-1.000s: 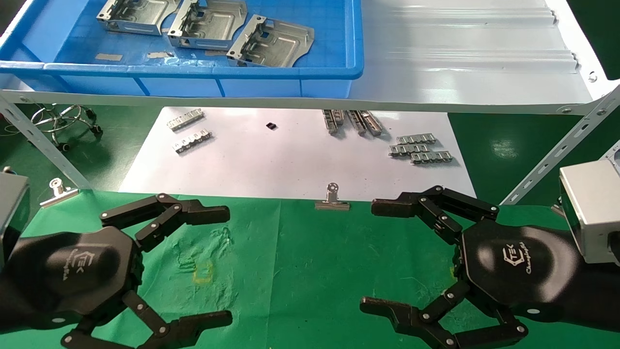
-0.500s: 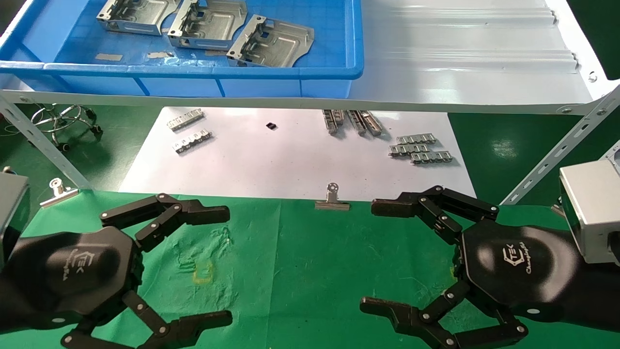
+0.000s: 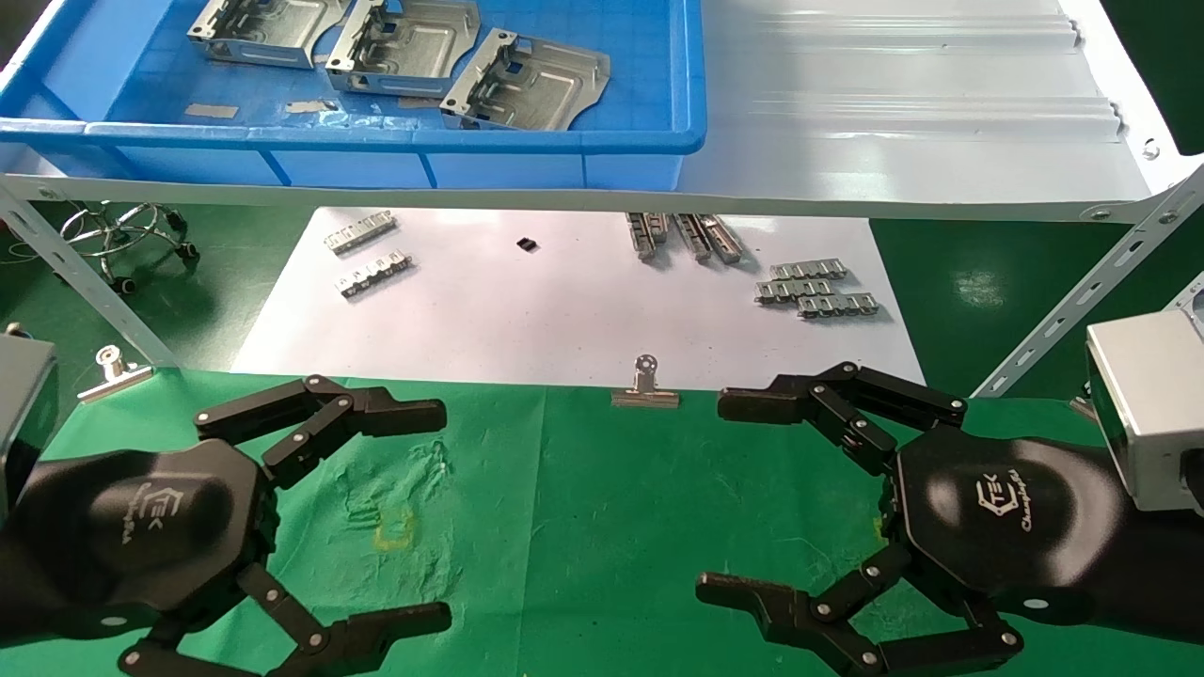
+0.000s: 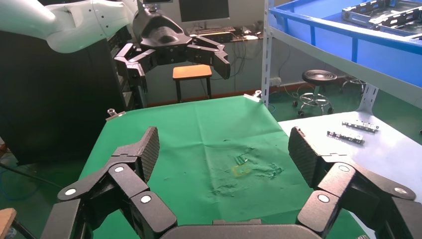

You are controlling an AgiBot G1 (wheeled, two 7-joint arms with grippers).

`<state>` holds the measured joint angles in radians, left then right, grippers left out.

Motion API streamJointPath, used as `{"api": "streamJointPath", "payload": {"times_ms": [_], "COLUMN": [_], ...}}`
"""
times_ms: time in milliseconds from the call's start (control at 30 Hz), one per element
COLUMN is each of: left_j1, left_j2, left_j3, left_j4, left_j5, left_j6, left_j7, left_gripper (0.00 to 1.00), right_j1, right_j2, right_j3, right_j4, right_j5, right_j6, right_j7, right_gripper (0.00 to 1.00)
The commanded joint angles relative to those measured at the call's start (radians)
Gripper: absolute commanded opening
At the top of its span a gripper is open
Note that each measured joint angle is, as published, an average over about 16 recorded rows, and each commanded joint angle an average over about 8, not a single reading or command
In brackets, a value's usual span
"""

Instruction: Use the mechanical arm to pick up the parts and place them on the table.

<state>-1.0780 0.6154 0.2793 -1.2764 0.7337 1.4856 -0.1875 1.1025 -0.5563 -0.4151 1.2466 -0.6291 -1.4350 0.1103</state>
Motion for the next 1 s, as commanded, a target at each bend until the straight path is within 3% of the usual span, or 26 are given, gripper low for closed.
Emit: {"api": "streamJointPath", "payload": {"times_ms": [33, 500, 1000], "left_j1": [0.001, -0.083, -0.442], "left_j2": [-0.001, 0.096, 0.278], "left_j3": [0.000, 0.010, 0.111], "left_j4": [0.000, 0.047, 0.350], "left_j5": [-0.001, 0.058, 0.295], "left_j6": [0.002, -0.197, -0.402], "left_j7": [0.000, -0.049, -0.098], "left_gripper": [1.00, 1.00, 1.00], "right_j1": [0.000, 0.000, 0.000], "right_j2": [0.000, 0.000, 0.000], "right_j3": [0.000, 0.000, 0.000], "right_j4": [0.000, 0.000, 0.000], "right_j5": [0.000, 0.000, 0.000], "right_j6": [0.000, 0.000, 0.000], "right_j7": [0.000, 0.000, 0.000], "right_gripper": [0.00, 0.00, 0.00]}}
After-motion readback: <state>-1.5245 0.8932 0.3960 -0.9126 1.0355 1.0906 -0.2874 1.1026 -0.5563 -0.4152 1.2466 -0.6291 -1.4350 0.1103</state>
